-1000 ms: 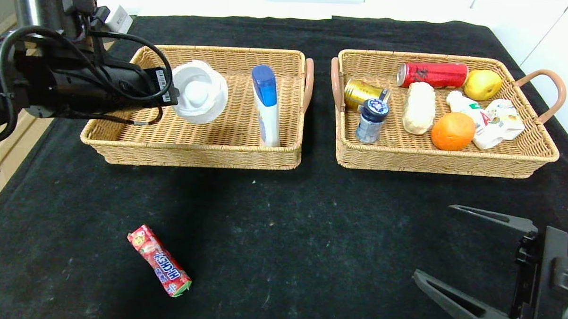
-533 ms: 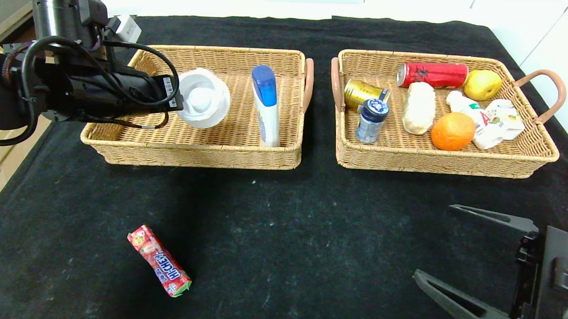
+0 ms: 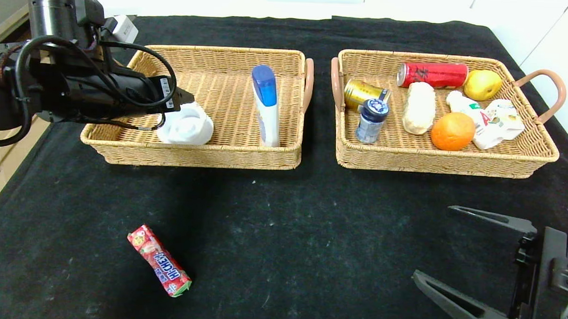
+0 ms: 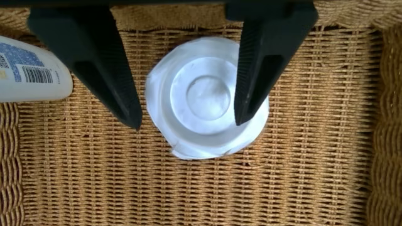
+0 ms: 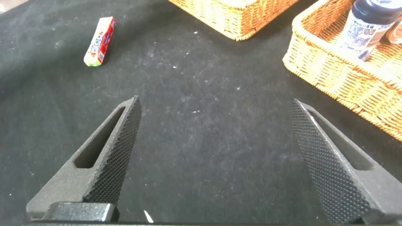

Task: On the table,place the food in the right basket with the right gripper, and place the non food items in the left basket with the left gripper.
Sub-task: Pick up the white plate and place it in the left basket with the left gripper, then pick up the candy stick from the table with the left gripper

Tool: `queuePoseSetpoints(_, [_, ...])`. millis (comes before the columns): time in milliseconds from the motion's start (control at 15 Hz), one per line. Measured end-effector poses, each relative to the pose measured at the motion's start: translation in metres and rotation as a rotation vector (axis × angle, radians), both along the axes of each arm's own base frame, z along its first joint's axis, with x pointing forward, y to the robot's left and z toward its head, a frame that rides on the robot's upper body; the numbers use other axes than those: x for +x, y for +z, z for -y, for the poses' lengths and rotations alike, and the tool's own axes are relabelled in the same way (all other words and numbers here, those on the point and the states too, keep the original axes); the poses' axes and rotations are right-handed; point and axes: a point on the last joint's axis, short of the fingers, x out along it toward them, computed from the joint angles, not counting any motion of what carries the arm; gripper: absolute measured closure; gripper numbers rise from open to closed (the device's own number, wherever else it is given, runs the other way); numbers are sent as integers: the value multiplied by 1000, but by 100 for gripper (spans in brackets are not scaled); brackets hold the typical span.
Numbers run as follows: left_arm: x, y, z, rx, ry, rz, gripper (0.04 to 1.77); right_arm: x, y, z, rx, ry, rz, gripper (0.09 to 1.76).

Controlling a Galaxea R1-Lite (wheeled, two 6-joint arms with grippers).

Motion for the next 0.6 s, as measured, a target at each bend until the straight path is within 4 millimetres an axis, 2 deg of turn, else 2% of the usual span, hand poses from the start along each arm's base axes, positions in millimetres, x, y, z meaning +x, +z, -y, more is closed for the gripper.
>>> queuePoseSetpoints(333, [-19, 4, -3, 7, 32, -3, 41, 0, -1, 0, -4, 2, -6, 14])
queuePoseSetpoints(600, [-60, 4, -9, 28, 39, -103, 29, 0, -3, -1, -10, 6, -13, 14])
